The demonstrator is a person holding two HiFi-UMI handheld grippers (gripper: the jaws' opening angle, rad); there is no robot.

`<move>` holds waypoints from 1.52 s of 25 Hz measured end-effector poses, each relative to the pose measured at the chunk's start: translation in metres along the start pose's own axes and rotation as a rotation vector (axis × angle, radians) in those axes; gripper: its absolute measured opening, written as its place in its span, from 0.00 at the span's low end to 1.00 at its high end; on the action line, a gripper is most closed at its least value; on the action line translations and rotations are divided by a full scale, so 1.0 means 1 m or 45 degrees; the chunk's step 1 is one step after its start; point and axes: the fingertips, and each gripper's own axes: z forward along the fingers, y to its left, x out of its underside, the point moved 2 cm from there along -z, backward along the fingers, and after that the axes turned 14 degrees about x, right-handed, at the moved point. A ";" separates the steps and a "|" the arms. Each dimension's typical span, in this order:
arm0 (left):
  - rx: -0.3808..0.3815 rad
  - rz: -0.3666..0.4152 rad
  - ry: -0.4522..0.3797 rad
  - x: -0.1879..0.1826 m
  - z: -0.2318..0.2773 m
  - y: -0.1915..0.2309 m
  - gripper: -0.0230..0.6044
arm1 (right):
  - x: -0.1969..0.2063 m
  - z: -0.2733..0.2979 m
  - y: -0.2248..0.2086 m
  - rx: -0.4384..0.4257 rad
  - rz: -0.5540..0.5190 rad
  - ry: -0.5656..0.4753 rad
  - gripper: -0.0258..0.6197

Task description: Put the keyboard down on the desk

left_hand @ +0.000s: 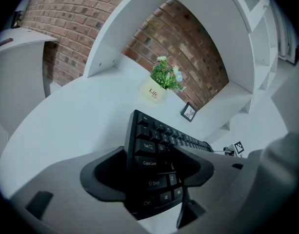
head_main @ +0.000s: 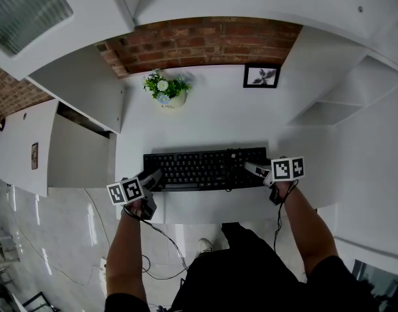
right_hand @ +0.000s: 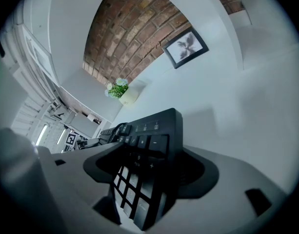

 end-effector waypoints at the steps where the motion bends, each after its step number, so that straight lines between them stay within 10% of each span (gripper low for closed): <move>1: -0.013 0.001 0.003 0.001 0.001 0.001 0.52 | 0.001 0.001 -0.002 0.019 -0.005 0.000 0.51; 20: -0.138 0.110 -0.017 0.009 0.005 0.005 0.54 | 0.001 0.003 -0.015 0.309 -0.136 -0.017 0.57; 38: -0.370 0.459 -0.015 0.001 -0.010 -0.009 0.48 | -0.014 -0.016 -0.004 0.672 -0.445 -0.277 0.57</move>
